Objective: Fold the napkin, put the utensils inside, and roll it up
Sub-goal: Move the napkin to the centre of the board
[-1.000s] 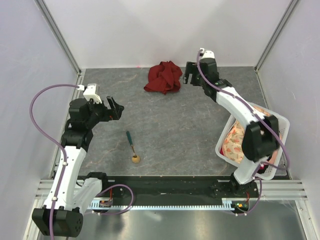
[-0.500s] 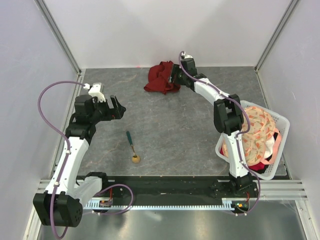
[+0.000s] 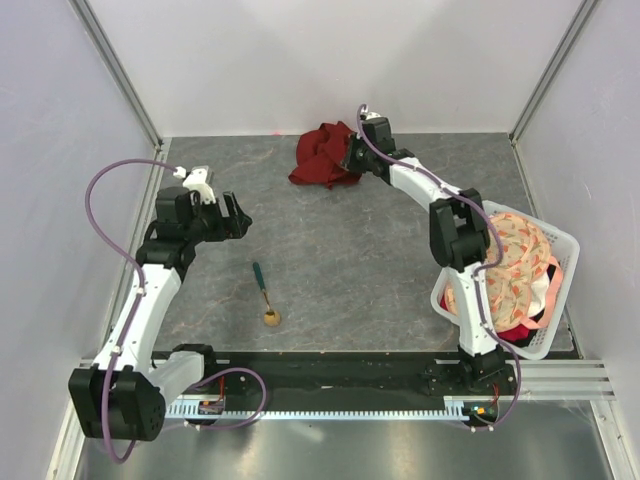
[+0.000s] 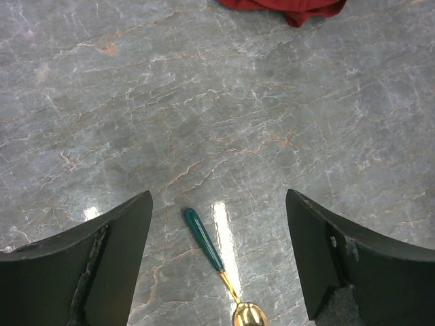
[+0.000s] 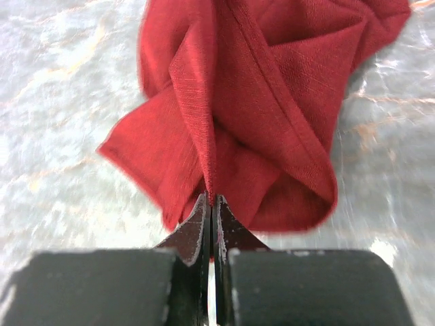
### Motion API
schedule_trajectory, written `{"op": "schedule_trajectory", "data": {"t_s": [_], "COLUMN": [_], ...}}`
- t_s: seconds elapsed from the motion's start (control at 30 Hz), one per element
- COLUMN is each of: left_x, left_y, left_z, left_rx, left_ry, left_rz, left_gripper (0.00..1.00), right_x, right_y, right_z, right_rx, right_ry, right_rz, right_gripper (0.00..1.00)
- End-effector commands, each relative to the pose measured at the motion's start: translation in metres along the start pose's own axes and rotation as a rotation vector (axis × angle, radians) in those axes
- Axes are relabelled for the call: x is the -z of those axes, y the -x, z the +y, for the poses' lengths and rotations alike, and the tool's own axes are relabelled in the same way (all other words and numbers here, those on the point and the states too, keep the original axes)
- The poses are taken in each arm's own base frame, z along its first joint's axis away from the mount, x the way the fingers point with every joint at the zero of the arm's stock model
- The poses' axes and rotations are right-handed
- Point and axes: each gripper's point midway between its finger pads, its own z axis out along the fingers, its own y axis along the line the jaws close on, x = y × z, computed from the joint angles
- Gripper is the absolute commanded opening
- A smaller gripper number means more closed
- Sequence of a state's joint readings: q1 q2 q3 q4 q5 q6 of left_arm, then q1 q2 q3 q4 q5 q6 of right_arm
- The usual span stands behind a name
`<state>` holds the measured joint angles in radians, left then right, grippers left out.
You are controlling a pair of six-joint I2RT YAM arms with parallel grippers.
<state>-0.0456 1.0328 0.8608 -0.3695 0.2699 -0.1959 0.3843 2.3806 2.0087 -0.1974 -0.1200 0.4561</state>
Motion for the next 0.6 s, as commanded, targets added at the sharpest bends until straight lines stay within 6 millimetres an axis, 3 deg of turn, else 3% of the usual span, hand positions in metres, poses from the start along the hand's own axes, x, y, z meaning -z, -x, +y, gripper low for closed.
{"op": "schedule_trajectory", "data": {"t_s": [0.0,0.03,0.07,0.1,0.13,0.17,0.23,0.27,0.3,0.43,0.47,0.5,0.57], "left_x": [-0.001,-0.003,-0.006,-0.008,-0.011,-0.02,-0.029,-0.035,-0.047,-0.078,-0.085,-0.095,-0.107], "left_y": [0.015,0.015,0.013,0.016,0.017,0.016,0.017,0.025,0.02,0.016,0.011,0.003,-0.007], "left_z": [-0.006,-0.018,-0.024,-0.038,-0.047,-0.055,-0.088,-0.102,-0.118,-0.175,-0.187,-0.212,-0.233], "left_rx": [-0.03,-0.025,-0.024,-0.021,-0.02,-0.018,0.002,0.005,0.025,0.005,-0.012,-0.043,-0.069], "left_ry": [0.009,-0.002,-0.006,-0.005,-0.009,-0.018,-0.096,-0.138,-0.175,-0.309,-0.329,-0.373,-0.409], "left_rz": [-0.016,-0.013,-0.005,-0.012,-0.014,-0.008,-0.004,-0.027,0.002,0.054,0.076,0.106,0.14], "left_gripper": [0.85,0.85,0.84,0.84,0.84,0.84,0.84,0.84,0.84,0.84,0.84,0.84,0.84], "right_x": [0.109,0.116,0.153,0.16,0.173,0.204,0.232,0.239,0.244,0.259,0.26,0.261,0.262], "right_y": [0.089,0.072,0.091,0.072,0.07,0.077,0.055,0.045,0.035,-0.027,-0.036,-0.046,-0.07], "right_z": [0.054,0.041,0.051,0.033,0.026,0.028,0.004,-0.004,-0.013,-0.06,-0.066,-0.07,-0.08], "right_rx": [0.093,0.1,0.108,0.111,0.108,0.101,0.074,0.067,0.059,0.039,0.034,0.028,0.013], "right_ry": [0.068,0.034,0.035,-0.021,-0.054,-0.066,-0.141,-0.164,-0.185,-0.303,-0.317,-0.326,-0.344], "right_rz": [-0.219,-0.189,-0.251,-0.224,-0.234,-0.273,-0.258,-0.247,-0.235,-0.104,-0.085,-0.065,-0.023], "right_gripper": [0.0,0.0,0.0,0.0,0.0,0.0,0.0,0.0,0.0,0.0,0.0,0.0,0.0]}}
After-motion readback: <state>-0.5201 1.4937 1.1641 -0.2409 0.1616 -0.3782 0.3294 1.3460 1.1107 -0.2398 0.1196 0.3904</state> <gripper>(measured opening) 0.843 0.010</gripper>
